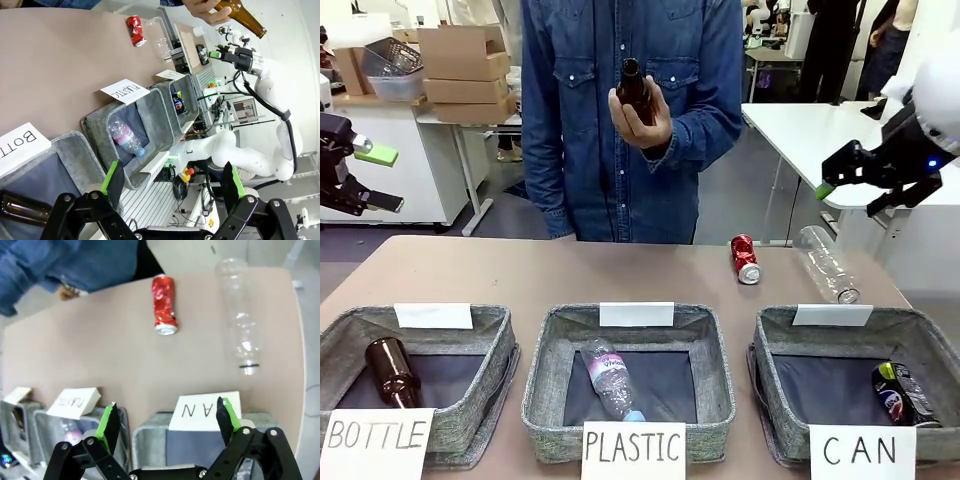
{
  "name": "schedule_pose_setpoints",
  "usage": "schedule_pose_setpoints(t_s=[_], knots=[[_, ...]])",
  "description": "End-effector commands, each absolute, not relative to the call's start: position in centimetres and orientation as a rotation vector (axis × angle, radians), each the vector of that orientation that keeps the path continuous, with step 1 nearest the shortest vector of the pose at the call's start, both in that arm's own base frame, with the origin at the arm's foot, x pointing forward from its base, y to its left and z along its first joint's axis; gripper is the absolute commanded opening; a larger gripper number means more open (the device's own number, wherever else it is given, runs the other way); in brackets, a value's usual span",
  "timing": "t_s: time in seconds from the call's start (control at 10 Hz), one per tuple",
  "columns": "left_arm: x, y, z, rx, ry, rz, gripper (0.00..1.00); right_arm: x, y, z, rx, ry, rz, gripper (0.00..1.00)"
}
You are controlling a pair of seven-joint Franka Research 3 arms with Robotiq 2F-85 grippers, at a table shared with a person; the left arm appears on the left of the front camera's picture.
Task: Sort the can waste into the basket.
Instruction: Pick up the can waste from the table and place it in the right Fabric basket.
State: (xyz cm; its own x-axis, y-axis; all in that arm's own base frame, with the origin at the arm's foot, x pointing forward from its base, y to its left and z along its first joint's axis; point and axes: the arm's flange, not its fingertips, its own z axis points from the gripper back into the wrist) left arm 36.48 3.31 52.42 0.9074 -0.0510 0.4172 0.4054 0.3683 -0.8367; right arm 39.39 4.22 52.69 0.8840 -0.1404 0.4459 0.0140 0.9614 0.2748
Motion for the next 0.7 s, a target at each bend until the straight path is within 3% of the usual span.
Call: schedule_pose_setpoints(t_s=[0.0,0.6], knots=[[36.3,3.6,52.8,-1.165,-0.335,-0.300,1.00,43.5,5.5,50.4,0.248,-0.492,0.084,1.00],[36.3,3.6,52.8,-1.165,-0.335,-0.300,1.00,52.8,12.7,41.0,0.197,-0.317,0.164,1.00]])
